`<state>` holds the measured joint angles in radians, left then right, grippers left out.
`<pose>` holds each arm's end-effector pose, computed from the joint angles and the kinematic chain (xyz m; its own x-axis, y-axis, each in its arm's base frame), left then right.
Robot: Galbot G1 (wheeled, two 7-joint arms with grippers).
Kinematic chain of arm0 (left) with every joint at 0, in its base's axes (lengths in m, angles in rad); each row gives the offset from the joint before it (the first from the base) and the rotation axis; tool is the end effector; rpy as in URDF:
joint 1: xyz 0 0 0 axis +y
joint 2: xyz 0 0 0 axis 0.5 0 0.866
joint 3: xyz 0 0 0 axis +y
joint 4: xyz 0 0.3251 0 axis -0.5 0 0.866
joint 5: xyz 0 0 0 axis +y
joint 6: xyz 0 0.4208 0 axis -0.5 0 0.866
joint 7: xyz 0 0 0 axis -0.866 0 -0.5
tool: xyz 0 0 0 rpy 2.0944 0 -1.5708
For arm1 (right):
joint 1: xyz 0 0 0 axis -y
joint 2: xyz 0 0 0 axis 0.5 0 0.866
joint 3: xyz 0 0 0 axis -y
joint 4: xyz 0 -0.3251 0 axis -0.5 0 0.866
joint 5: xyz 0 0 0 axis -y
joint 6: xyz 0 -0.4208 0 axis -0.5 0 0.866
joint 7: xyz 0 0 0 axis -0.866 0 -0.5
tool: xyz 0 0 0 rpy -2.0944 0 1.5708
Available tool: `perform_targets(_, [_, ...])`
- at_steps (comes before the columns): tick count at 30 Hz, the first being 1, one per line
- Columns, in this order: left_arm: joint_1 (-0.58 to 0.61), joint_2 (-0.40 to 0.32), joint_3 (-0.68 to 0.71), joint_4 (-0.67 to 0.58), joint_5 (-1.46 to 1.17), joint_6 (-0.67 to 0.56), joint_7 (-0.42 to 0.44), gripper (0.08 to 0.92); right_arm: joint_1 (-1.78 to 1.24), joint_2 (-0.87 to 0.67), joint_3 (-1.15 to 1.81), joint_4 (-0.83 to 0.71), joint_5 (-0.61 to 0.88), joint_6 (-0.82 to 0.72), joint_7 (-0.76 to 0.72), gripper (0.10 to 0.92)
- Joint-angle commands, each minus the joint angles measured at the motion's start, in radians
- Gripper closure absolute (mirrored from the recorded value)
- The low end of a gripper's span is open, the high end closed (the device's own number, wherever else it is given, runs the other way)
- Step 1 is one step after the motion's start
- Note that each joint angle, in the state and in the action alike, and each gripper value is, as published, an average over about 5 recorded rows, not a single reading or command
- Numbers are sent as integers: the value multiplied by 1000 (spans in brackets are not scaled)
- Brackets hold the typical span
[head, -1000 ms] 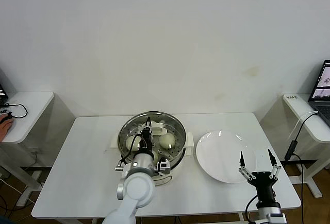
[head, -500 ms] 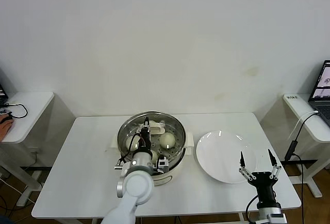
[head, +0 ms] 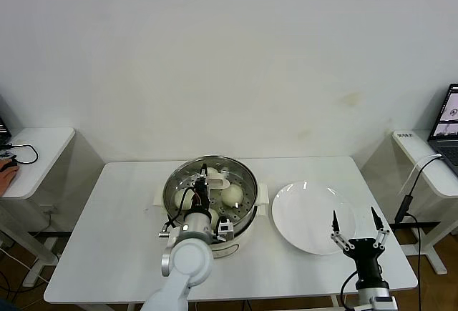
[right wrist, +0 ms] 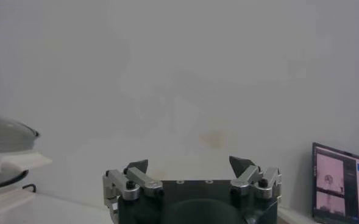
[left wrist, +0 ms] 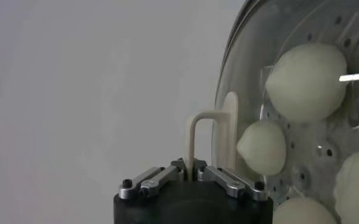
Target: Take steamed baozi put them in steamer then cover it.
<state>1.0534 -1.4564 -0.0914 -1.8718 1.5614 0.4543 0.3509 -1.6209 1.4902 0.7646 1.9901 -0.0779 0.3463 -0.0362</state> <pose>0.3636 -0.1444 -0.2205 -0.9961 0.0001 0.0885 0.0885 0.0243 0.9958 0.2343 -0.1038 -0.3251 -0.9791 0.0558 -0.1957 0.1099 0.9544 -0.2776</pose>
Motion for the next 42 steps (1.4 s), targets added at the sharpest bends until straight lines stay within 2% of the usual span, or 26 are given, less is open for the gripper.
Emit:
perform_targets(1, [3,-4,2,-12,-18,2,-3,731,0,0,-1,1,-1,0,0,203])
perform_targets(11, [39,20,-4,-74,-33,-1,-7,470,-1,1,-4,1,-2,1,-1,203])
perform_targets(19, [131,91,-10,-212,-99,-25,-35,241,-3,1,-5,0,-2,1,-1,203])
perform_targets(22, [169,113,-25,-278,-148,-40,-62,190,-5,0,-7,1,-2,2,-1,202])
perform_targets(26, [256,136,-70,-385,-250,-78,-125,178,-7,-8,-6,1,2,2,0,203])
perform_targets(30, [388,145,-161,-482,-461,-138,-237,177,-14,-27,-5,6,19,0,-1,203])
perform_targets(36, [552,109,-392,-525,-1086,-374,-413,177,-39,-93,-14,0,108,7,-6,203])
perform_targets(39, [603,124,-499,-516,-1394,-402,-512,177,-34,-93,-36,-11,119,-3,-8,203])
perform_targets(42, [656,132,-582,-509,-1617,-398,-547,177,-39,-89,-55,-20,112,-15,-11,203])
